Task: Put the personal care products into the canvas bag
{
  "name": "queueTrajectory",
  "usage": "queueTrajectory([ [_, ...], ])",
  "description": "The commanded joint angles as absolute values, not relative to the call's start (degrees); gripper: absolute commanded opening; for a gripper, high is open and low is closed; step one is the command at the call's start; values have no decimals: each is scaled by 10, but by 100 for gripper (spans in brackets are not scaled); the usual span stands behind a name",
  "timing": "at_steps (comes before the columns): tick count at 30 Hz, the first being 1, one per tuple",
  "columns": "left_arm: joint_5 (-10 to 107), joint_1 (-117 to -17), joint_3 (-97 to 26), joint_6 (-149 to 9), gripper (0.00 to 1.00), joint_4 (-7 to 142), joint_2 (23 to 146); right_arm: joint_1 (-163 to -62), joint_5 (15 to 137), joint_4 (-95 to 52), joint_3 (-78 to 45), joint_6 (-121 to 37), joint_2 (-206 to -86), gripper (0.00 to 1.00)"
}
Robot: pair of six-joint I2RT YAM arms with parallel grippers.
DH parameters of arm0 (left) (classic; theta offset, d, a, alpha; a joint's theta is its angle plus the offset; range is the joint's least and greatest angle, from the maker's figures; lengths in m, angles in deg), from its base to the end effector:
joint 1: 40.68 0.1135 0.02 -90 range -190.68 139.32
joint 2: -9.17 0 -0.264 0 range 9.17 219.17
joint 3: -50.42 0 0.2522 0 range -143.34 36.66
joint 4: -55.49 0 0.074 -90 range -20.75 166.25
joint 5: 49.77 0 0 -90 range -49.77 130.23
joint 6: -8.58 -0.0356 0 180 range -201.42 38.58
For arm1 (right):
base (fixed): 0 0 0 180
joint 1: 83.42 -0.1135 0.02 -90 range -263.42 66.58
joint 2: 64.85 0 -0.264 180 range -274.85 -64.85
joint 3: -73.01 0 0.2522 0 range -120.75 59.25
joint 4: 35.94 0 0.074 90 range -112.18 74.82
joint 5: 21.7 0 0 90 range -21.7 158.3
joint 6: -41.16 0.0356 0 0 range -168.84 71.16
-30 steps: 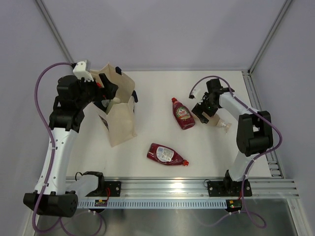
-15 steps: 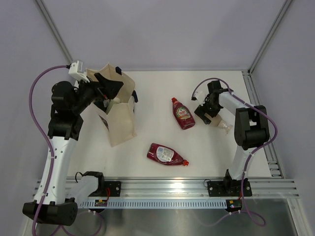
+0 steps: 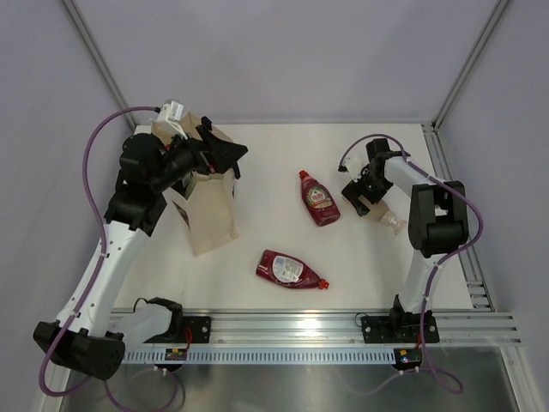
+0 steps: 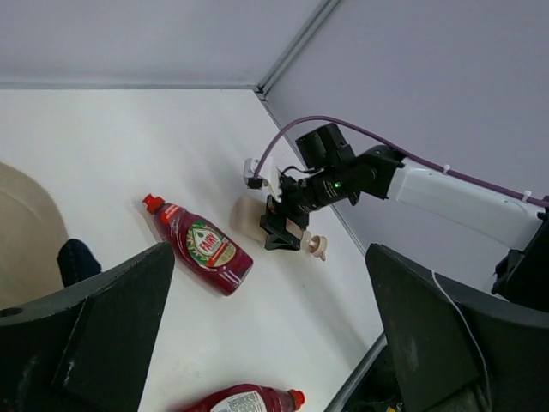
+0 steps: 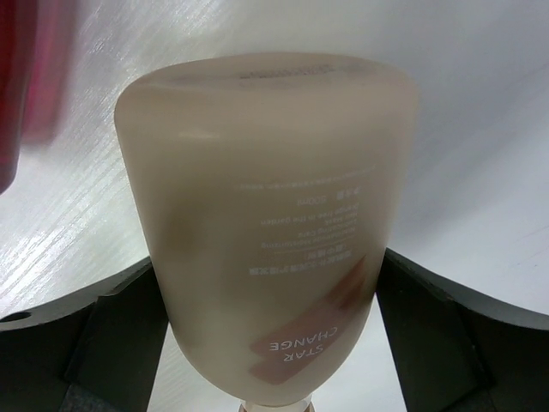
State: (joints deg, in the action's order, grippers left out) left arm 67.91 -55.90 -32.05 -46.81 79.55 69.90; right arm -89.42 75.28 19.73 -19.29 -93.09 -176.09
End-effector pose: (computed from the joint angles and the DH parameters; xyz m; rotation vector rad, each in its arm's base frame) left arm 0.2182 -0.0765 0.4329 0.1080 1.7093 -1.0467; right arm 0.3807 0.0444 0.1723 -1.2305 2.5687 0.0380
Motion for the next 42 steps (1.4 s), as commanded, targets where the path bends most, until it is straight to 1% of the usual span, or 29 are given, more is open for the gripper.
queueTrajectory([
  [1,677,-582,-351,-456,99,748,711,-890,768,255,-202,-915,-1788,100],
  [6,655,-636,-358,-450,99,732,741,-890,769,261,-211,-908,-1797,99],
  [9,645,-662,-369,-447,99,735,762,-890,780,267,-225,-887,-1804,84],
  [10,643,-672,-371,-442,99,735,768,-890,785,268,-227,-868,-1805,73],
  [12,637,-684,-376,-438,99,735,784,-883,815,276,-235,-852,-1802,63],
  [13,635,-689,-377,-438,99,736,789,-878,830,278,-245,-840,-1799,52],
  [15,628,-705,-381,-438,99,744,807,-868,873,286,-261,-808,-1791,41],
  [17,622,-720,-382,-437,99,746,820,-860,915,293,-273,-779,-1784,23],
  [19,619,-728,-380,-426,99,742,841,-846,942,295,-293,-754,-1781,1],
  [23,619,-752,-385,-413,99,742,892,-837,1022,292,-316,-690,-1781,0],
  [25,621,-759,-390,-405,99,746,919,-814,1048,282,-322,-663,-1779,0],
  [28,630,-777,-400,-384,99,749,973,-801,1097,243,-315,-587,-1764,0],
  [29,631,-787,-415,-383,99,752,1001,-800,1116,205,-308,-536,-1756,0],
  [32,618,-809,-472,-411,99,797,1043,-801,1125,144,-271,-430,-1735,0],
  [35,609,-822,-508,-432,99,830,1095,-803,1101,147,-272,-362,-1735,0],
  [39,603,-830,-553,-434,99,846,1155,-805,1118,126,-264,-307,-1730,0],
  [42,597,-830,-580,-434,99,838,1196,-812,1123,87,-239,-260,-1704,0],
])
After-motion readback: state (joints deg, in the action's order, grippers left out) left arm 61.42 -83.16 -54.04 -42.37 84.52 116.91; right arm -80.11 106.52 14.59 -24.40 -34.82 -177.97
